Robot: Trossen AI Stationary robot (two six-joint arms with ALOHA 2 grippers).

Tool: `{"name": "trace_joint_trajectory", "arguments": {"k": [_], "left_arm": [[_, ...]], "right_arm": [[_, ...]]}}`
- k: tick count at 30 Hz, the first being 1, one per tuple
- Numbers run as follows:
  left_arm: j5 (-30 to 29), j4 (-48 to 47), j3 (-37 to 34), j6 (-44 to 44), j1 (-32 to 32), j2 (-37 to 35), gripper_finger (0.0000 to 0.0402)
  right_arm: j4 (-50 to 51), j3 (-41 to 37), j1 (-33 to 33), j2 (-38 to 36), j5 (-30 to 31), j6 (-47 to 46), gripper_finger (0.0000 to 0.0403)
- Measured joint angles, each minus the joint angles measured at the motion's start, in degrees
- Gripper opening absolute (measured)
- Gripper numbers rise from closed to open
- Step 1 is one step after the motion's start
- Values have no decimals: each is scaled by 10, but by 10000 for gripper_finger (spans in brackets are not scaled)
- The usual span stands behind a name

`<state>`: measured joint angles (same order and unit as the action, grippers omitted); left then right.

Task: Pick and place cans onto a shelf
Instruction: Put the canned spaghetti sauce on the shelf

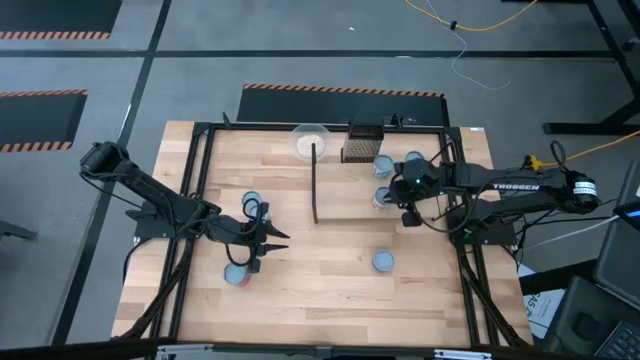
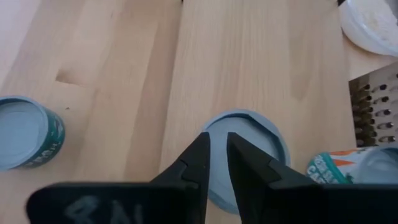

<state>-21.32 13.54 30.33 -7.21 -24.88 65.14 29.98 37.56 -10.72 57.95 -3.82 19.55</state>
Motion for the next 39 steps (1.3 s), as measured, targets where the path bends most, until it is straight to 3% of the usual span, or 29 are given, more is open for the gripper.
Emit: {"name": "trace_joint_trajectory", "arguments": {"k": [6,17,23,29,33,39], "left_arm": [[0,0,0,-1,0,0,105],[-5,-1,0,-51,0,0,105],[-73,6,3,-121,0,0,105],[-97,5,39,-134,0,4,101],[-98,-44,84,-141,0,5,97],[-125,-190,174,-196,3,29,96]], "right_arm": [[13,20,1,0,-10,-17,60],[4,29,4,0,-159,-76,60],[-16,29,20,0,-173,-76,60],[-36,29,31,0,-173,-75,60],[-36,29,31,0,-173,-75,60],[-35,29,31,0,-173,-76,60]]}}
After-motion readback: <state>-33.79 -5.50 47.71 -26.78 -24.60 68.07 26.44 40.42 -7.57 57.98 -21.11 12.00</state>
